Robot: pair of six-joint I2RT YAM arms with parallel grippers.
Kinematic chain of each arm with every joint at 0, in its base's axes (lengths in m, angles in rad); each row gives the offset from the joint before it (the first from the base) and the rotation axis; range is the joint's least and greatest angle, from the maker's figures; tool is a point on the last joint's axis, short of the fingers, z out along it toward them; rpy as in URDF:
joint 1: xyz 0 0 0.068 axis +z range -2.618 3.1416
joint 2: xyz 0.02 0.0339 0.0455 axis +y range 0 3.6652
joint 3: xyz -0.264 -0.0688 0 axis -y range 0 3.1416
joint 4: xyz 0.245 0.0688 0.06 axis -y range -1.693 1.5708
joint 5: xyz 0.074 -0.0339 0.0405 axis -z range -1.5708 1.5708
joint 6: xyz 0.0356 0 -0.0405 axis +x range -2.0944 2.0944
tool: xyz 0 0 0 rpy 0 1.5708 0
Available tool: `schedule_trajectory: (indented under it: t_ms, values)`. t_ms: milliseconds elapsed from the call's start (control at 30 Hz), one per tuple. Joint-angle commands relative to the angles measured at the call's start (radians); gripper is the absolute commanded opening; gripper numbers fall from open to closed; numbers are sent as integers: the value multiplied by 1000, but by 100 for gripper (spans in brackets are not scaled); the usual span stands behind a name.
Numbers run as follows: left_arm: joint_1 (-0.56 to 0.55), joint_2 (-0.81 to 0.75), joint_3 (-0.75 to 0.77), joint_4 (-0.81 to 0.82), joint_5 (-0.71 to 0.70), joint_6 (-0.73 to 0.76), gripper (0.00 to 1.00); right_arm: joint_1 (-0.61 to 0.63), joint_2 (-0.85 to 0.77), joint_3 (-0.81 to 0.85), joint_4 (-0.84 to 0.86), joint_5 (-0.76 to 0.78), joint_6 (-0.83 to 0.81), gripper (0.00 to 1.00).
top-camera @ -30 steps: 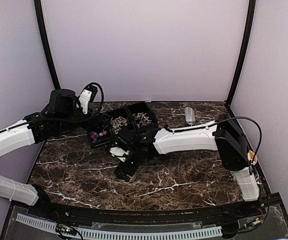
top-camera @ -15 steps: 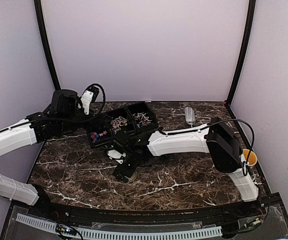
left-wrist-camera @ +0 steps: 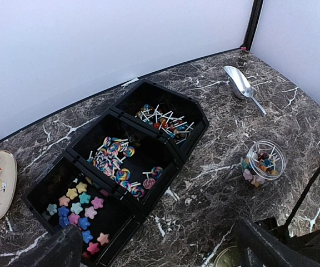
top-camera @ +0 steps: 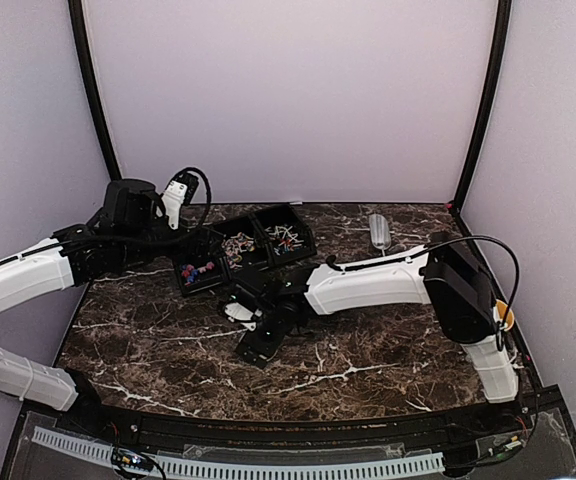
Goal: Pack the candies
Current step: Pick up the bottle lid from the center of the board.
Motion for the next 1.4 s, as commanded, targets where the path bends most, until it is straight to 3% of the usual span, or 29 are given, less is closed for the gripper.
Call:
schedule_trajectory:
  t_ms: [0,300,800,1367]
  values:
    - [-4,8,20,15,0,1,99,9,-51,-91,-39,51,13,98]
    - [-3,51,29,46,22,-7,99,-3,-150,-251,52,29,56,99]
    - [-3,33,12,40,14,-8,99,-22,-34,-82,50,-50,29,100]
    - [-3,42,5,47,18,-9,99,-37,-65,-93,51,-45,60,87]
